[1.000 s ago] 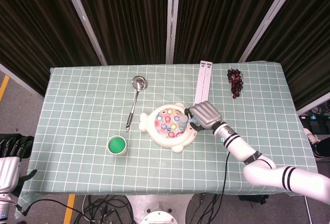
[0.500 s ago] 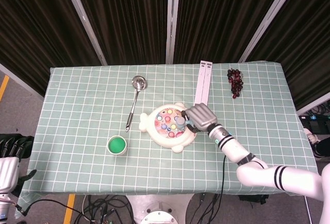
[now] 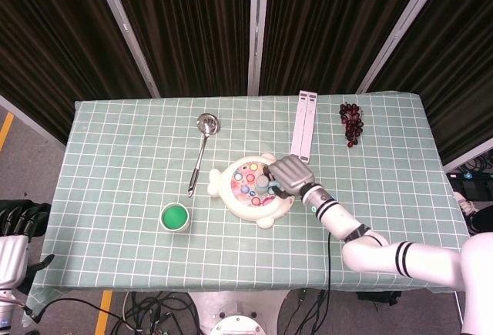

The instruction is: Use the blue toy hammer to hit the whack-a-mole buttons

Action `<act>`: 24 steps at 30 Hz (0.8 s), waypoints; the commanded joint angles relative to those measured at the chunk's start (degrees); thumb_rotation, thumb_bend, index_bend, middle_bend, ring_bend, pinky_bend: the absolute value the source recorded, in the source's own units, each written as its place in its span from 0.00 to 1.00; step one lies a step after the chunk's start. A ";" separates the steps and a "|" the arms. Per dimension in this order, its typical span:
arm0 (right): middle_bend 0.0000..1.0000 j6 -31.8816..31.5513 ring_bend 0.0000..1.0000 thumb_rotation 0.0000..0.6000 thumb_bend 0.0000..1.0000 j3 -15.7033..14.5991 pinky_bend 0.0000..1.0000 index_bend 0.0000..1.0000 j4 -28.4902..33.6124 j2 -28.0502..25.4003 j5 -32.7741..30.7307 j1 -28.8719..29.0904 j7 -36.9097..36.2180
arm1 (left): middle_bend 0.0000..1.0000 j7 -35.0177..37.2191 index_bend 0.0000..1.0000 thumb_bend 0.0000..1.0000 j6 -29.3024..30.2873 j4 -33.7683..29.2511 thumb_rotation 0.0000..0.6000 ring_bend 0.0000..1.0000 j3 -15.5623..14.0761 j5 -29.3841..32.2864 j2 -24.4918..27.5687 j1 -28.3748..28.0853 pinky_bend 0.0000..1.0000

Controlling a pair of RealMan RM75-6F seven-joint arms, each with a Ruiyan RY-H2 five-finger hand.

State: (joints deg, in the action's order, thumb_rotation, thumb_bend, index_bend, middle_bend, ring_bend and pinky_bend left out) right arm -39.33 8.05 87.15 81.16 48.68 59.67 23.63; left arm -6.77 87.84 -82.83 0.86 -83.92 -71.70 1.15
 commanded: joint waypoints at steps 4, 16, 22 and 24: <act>0.59 -4.58 0.51 1.00 0.56 2.58 0.69 0.63 3.74 -2.39 3.51 -2.35 -5.12 | 0.15 0.46 0.19 0.00 0.36 0.39 1.00 0.07 0.09 0.08 -0.02 0.24 0.01; 0.59 -8.00 0.51 1.00 0.56 -1.40 0.69 0.63 7.57 -13.07 8.12 -11.78 -12.45 | 0.15 -0.53 0.19 0.00 0.88 -0.78 1.00 0.07 0.17 -1.10 0.36 -0.15 0.01; 0.57 -7.29 0.51 1.00 0.54 -4.25 0.62 0.62 -0.15 -10.28 10.50 -16.50 -18.87 | 0.15 -1.86 0.19 0.00 1.01 -2.08 1.00 0.07 0.28 -1.71 0.75 -0.54 0.01; 0.56 -6.65 0.50 1.00 0.52 -4.68 0.61 0.60 -3.77 -8.40 11.46 -17.36 -20.70 | 0.15 -2.41 0.19 0.00 0.95 -2.62 1.00 0.07 0.26 -1.92 0.93 -0.71 0.01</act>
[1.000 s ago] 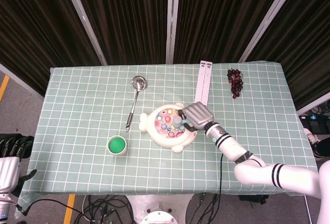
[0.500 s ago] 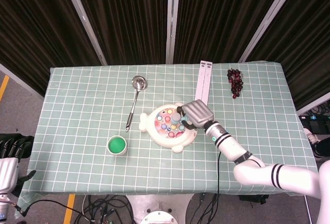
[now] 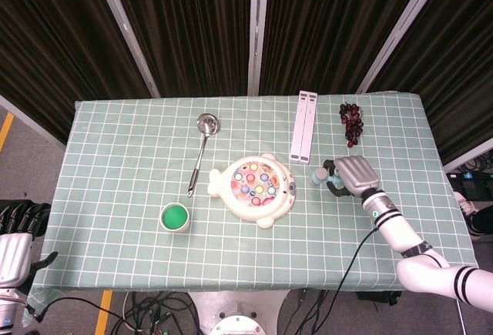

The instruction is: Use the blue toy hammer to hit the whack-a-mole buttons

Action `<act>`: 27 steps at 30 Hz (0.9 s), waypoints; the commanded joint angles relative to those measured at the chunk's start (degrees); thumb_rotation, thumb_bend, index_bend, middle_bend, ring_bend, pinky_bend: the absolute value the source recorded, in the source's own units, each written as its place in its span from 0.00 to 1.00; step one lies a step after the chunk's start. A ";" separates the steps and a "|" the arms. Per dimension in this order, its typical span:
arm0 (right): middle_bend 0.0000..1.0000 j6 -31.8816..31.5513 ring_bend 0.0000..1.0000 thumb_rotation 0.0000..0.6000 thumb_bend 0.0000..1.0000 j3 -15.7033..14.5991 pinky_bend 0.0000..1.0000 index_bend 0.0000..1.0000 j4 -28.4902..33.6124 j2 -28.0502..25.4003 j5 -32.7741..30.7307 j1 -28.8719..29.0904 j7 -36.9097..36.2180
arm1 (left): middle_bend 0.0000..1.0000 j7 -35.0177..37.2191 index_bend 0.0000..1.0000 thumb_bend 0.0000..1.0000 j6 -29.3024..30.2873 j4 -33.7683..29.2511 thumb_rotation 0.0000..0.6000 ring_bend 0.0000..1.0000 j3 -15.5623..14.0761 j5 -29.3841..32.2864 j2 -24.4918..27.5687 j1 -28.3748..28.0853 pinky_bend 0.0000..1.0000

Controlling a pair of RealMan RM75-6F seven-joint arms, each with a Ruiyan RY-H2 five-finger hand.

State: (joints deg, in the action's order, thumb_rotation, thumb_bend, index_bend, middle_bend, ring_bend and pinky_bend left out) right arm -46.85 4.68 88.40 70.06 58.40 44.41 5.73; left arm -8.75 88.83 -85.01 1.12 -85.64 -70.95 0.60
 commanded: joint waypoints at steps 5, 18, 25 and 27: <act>0.49 1.56 0.41 1.00 0.48 -1.20 0.50 0.48 -11.97 7.38 4.51 -3.10 -6.26 | 0.15 -1.53 0.19 0.00 0.17 -1.59 1.00 0.07 -0.05 -0.31 0.45 -0.13 0.00; 0.19 -1.81 0.05 1.00 0.40 -1.09 0.20 0.03 -13.08 8.66 11.64 -5.98 -10.44 | 0.15 -1.39 0.19 0.00 0.44 -1.85 1.00 0.07 -0.12 0.33 0.75 0.37 0.01; 0.18 -20.73 0.04 1.00 0.36 -2.07 0.19 0.02 -1.79 0.41 17.09 -16.15 -8.36 | 0.15 -0.93 0.19 0.00 1.93 -0.78 1.00 0.07 0.75 0.53 0.01 0.65 0.01; 0.19 -27.31 0.04 1.00 0.26 -2.71 0.19 0.01 1.10 -1.34 18.66 -19.98 -7.28 | 0.15 -0.93 0.19 0.00 2.43 -0.52 1.00 0.07 1.03 0.60 -0.28 0.75 0.01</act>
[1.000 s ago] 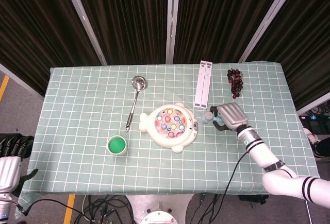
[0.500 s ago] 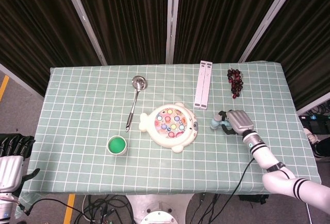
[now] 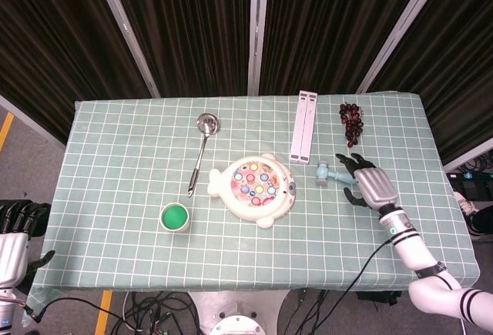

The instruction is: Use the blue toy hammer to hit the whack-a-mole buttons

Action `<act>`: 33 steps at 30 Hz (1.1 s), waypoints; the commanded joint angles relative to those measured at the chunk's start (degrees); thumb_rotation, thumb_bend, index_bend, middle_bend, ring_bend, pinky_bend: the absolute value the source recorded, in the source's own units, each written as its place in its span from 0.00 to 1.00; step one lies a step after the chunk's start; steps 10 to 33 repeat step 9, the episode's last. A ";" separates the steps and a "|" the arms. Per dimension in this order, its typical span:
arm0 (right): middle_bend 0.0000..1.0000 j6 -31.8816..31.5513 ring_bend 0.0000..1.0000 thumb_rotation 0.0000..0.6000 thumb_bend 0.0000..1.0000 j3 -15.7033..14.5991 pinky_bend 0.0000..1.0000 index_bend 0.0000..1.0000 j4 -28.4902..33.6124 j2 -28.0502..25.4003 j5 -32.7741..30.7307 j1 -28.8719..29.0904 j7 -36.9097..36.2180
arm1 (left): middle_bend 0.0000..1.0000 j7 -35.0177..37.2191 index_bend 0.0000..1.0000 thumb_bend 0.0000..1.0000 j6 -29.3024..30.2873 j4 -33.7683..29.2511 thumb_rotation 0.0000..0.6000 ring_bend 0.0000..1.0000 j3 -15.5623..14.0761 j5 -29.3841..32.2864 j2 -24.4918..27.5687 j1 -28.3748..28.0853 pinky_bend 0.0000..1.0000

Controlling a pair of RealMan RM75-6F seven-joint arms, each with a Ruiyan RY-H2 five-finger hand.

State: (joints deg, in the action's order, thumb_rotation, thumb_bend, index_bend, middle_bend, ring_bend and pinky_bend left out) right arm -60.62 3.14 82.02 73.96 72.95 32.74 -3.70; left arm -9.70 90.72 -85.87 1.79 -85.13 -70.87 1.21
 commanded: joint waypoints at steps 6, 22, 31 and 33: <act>0.19 -28.51 0.04 1.00 0.14 -4.00 0.19 0.01 12.85 -9.18 8.87 -19.19 -0.80 | 0.15 -0.15 0.19 0.00 1.58 1.18 1.00 0.07 1.20 0.14 -1.35 0.07 0.01; 0.19 -31.00 0.04 1.00 0.16 -4.97 0.19 0.01 13.16 -9.89 10.81 -21.64 -0.12 | 0.15 -0.48 0.19 0.00 0.97 0.83 1.00 0.07 1.00 -0.08 -1.10 -0.24 0.01; 0.19 -31.00 0.04 1.00 0.16 -4.97 0.19 0.01 13.16 -9.89 10.81 -21.64 -0.12 | 0.15 -0.48 0.19 0.00 0.97 0.83 1.00 0.07 1.00 -0.08 -1.10 -0.24 0.01; 0.19 -31.00 0.04 1.00 0.16 -4.97 0.19 0.01 13.16 -9.89 10.81 -21.64 -0.12 | 0.15 -0.48 0.19 0.00 0.97 0.83 1.00 0.07 1.00 -0.08 -1.10 -0.24 0.01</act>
